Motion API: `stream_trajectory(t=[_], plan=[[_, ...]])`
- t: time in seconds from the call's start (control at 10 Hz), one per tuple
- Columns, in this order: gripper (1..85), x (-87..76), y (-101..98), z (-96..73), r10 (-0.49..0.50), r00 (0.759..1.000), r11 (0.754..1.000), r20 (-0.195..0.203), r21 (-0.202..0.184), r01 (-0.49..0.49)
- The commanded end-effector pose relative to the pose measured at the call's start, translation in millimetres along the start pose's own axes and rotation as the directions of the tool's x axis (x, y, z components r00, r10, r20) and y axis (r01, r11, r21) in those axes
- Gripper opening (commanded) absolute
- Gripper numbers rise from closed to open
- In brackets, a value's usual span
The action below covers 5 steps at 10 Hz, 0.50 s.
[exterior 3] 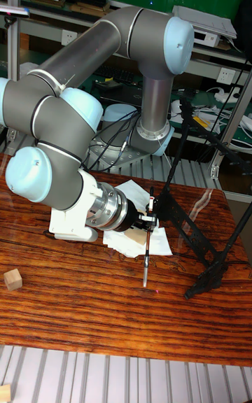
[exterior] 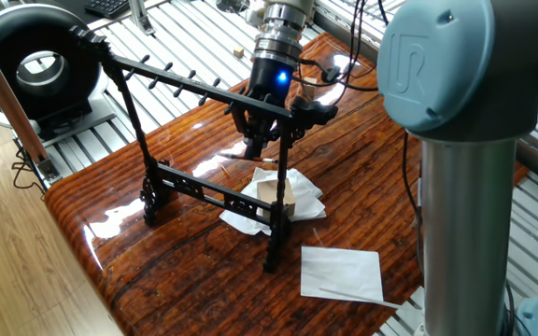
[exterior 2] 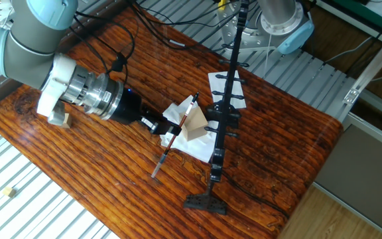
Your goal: Place the brush on the pen rack
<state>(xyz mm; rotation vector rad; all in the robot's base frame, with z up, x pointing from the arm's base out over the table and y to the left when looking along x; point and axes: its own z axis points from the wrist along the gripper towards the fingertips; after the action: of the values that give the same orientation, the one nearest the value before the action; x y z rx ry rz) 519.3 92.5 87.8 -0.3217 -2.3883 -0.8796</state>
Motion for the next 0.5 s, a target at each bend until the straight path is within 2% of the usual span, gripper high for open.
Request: stream_trajectory(t=[0.0, 0.2, 0.3, 0.4], plan=[[1.3, -8.5, -0.1, -1.8, -0.027, 0.999, 1.0, 0.033, 0.003, 0.026], [1.3, -14.2, -4.7, -2.1, -0.05, 0.997, 0.999, 0.054, 0.023, 0.049], [1.3, -21.9, -11.2, -2.9, -0.083, 0.993, 0.995, 0.08, 0.052, 0.079], [1.3, -19.8, -3.7, -2.5, -0.082, 0.994, 0.997, 0.075, 0.022, 0.08]])
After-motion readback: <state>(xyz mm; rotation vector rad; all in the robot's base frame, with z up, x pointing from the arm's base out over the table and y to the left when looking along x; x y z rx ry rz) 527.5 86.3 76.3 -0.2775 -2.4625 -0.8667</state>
